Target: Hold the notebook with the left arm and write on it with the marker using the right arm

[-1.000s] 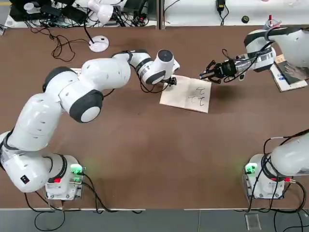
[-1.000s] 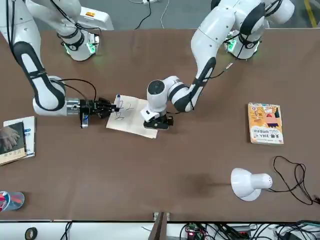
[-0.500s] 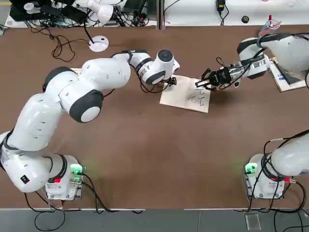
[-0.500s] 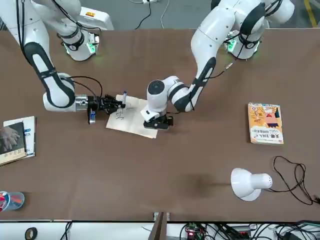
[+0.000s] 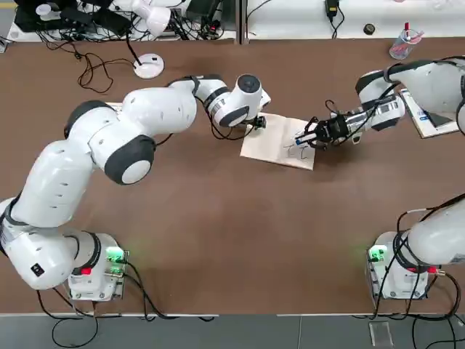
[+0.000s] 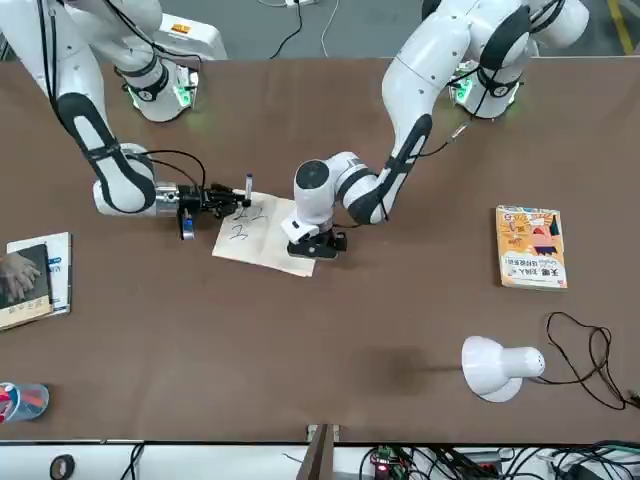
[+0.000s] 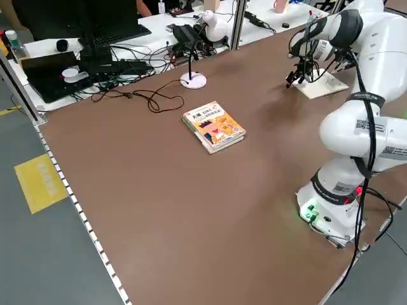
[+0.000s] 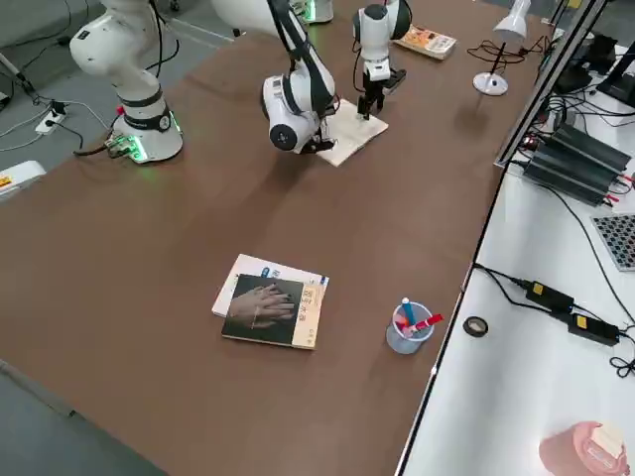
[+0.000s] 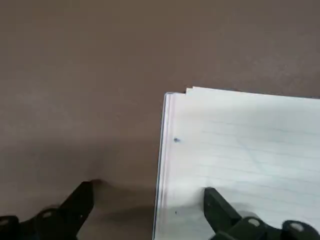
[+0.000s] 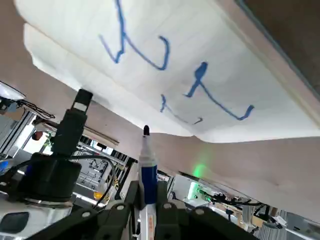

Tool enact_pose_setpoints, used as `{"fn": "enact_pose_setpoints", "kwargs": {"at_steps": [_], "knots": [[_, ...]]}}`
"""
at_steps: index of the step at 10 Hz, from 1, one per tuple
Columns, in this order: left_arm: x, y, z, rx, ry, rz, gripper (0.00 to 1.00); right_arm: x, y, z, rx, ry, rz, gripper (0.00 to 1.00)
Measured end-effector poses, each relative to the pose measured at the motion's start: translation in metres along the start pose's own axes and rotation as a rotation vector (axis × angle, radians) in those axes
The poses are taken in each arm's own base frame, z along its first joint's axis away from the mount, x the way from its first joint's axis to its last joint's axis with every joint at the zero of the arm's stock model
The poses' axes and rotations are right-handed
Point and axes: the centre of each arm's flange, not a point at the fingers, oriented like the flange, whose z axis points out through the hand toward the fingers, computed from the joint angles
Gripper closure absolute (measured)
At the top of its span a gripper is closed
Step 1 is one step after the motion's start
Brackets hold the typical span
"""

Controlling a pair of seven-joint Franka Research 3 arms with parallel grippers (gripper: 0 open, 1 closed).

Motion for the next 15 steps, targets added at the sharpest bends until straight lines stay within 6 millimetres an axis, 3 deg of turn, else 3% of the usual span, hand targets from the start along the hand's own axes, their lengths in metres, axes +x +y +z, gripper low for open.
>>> {"fn": "enact_pose_setpoints", "kwargs": {"at_steps": [7, 15], "knots": [[0.0, 0.0, 0.0, 0.0, 0.0, 0.0, 0.0, 0.002, 0.033, 0.016, -0.003, -0.047, 0.021, 0.83], [0.0, 0.0, 0.0, 0.0, 0.0, 0.0, 0.0, 0.006, 0.035, 0.012, 0.0, -0.029, -0.024, 0.83]]}}
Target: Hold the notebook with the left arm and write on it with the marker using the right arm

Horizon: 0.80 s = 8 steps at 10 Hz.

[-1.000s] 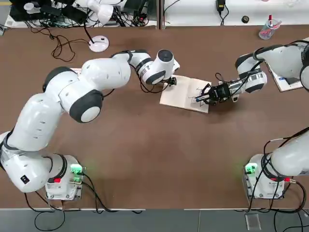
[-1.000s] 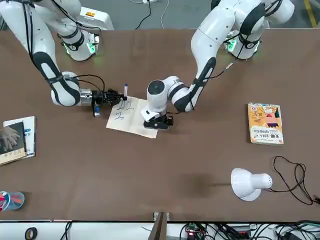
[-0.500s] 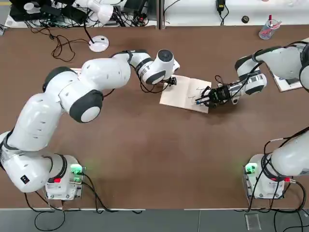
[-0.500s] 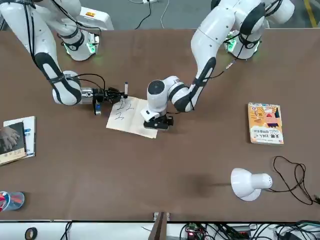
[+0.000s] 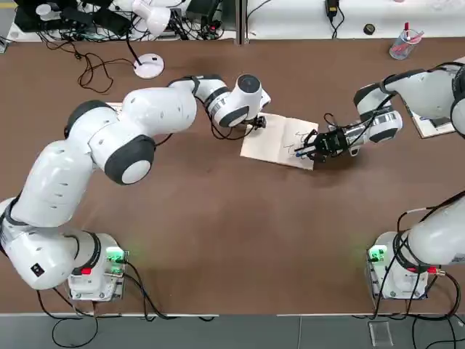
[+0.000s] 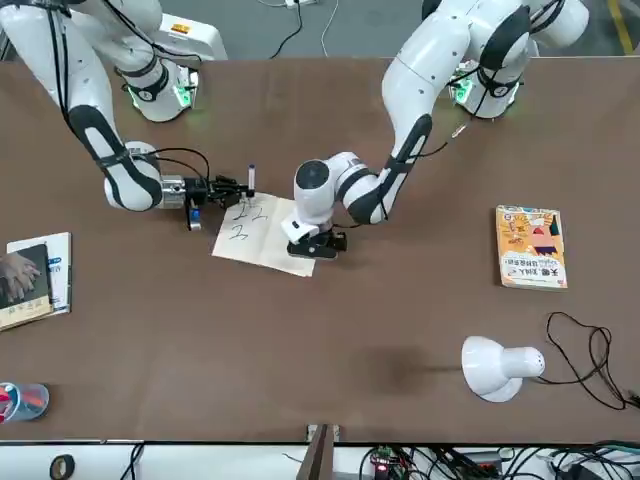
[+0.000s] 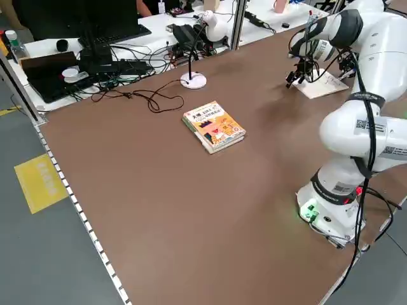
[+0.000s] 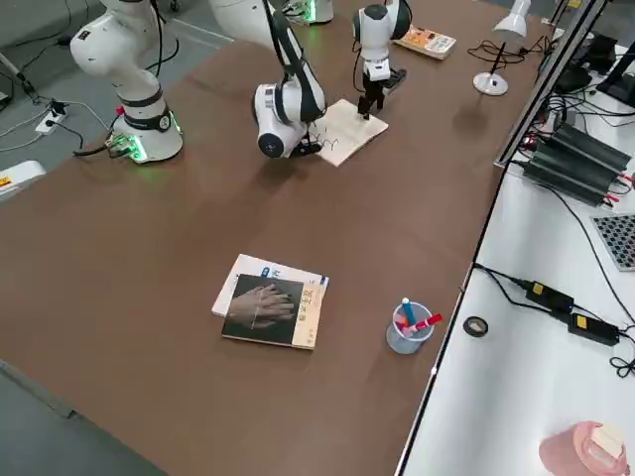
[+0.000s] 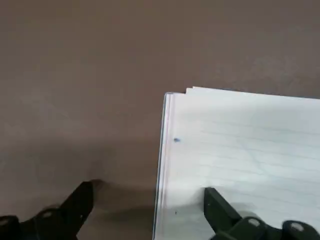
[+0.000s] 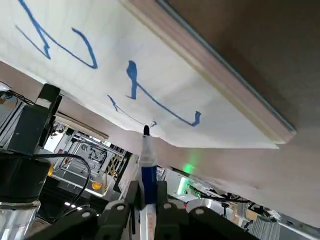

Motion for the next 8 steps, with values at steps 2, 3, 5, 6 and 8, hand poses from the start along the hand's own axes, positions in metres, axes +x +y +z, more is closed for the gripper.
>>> {"fn": "enact_pose_setpoints", "kwargs": {"at_steps": [2, 3, 5, 6, 8], "knots": [[0.0, 0.0, 0.0, 0.0, 0.0, 0.0, 0.0, 0.0019, 0.0013, -0.001, -0.002, 0.009, -0.004, 0.83], [0.0, 0.0, 0.0, 0.0, 0.0, 0.0, 0.0, 0.0028, 0.0022, -0.0012, -0.003, 0.014, -0.006, 0.83], [0.0, 0.0, 0.0, 0.0, 0.0, 0.0, 0.0, 0.0044, 0.0041, -0.0009, -0.005, 0.016, -0.014, 0.83], [0.0, 0.0, 0.0, 0.0, 0.0, 0.0, 0.0, 0.0051, 0.0051, -0.0006, -0.006, 0.016, -0.014, 0.83], [0.0, 0.0, 0.0, 0.0, 0.0, 0.0, 0.0, 0.0057, 0.0062, -0.0002, -0.007, 0.016, -0.012, 0.83]]}}
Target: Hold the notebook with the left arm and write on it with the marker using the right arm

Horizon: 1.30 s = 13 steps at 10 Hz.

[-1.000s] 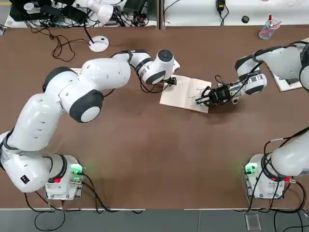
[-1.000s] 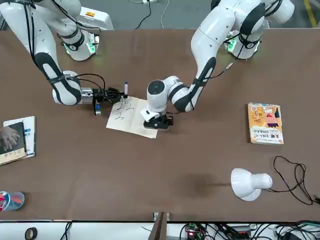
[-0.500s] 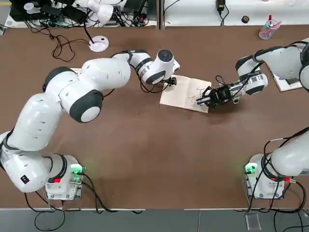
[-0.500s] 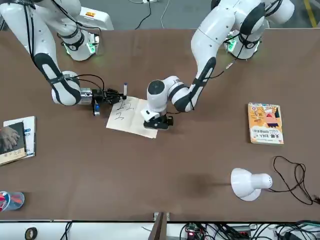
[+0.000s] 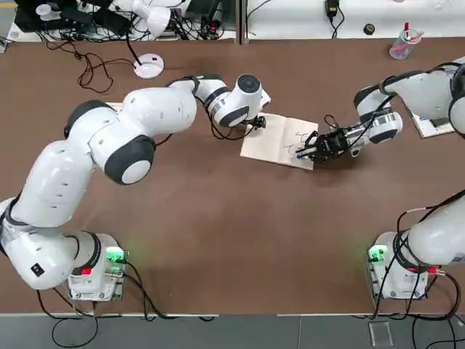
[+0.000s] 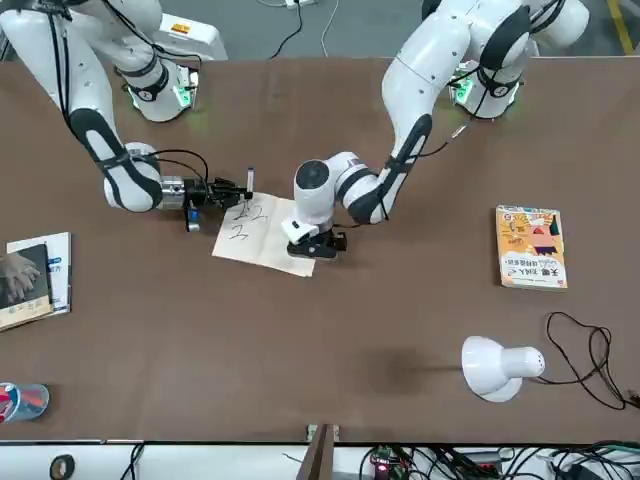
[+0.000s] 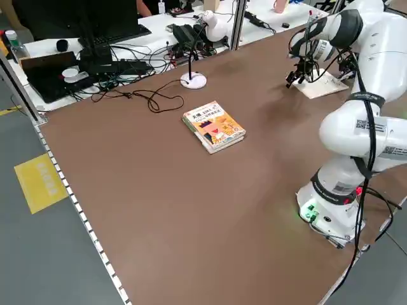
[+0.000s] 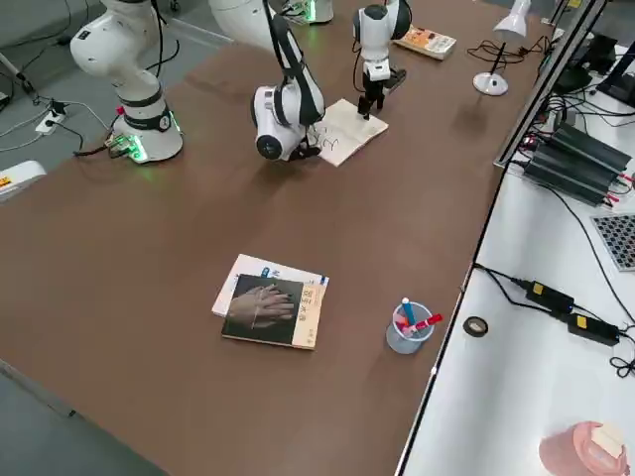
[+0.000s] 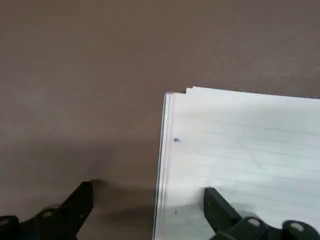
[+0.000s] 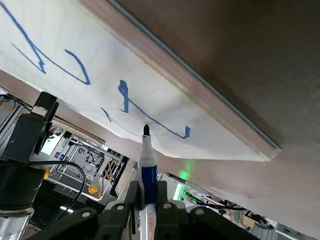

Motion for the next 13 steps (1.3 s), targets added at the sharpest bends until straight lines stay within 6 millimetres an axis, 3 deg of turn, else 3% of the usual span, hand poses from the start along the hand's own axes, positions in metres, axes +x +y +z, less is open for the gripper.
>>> {"fn": "enact_pose_setpoints", "kwargs": {"at_steps": [13], "knots": [[-0.0002, 0.0, 0.0006, 0.0, 0.0, 0.0, 0.0, 0.0017, 0.0074, 0.0057, -0.01, -0.01, -0.015, 0.83]]}}
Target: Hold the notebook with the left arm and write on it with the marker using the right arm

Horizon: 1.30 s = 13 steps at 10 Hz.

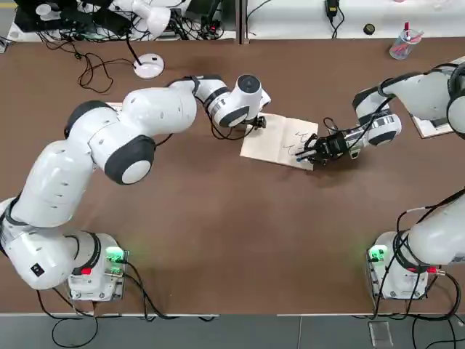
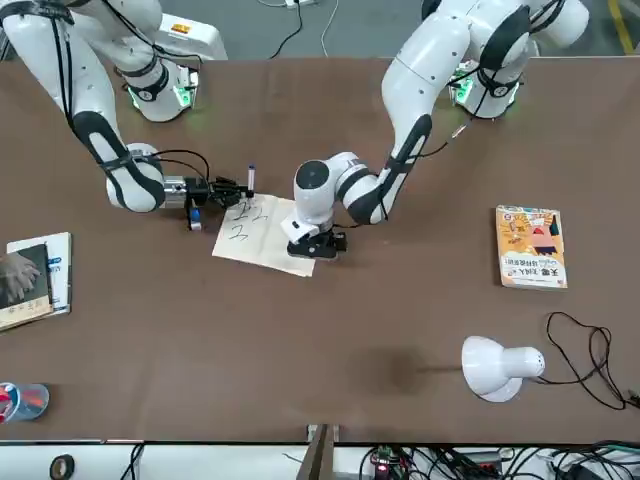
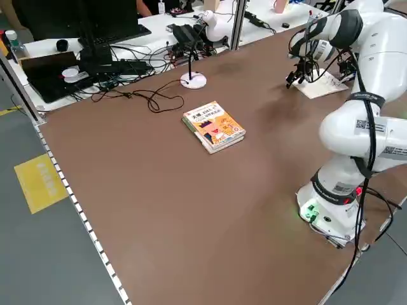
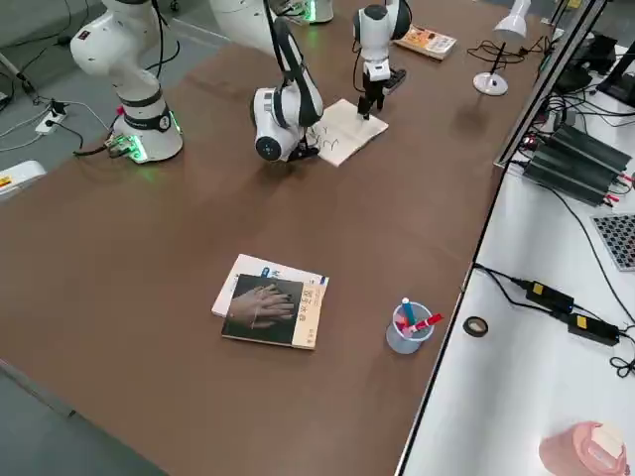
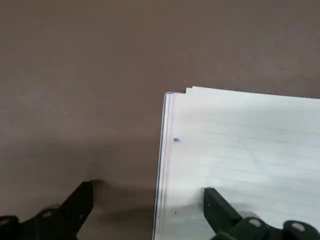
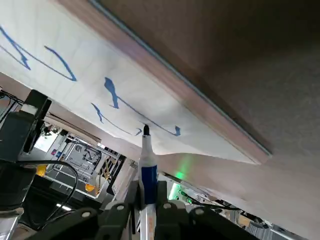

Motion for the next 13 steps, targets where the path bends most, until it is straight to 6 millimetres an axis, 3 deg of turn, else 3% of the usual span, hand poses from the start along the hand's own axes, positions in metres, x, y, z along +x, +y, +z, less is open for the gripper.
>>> {"fn": "enact_pose_setpoints", "kwargs": {"at_steps": [13], "knots": [[0.0, 0.0, 0.0, 0.0, 0.0, 0.0, 0.0, -0.004, 0.001, 0.014, -0.027, -0.018, -0.011, 0.83]]}}
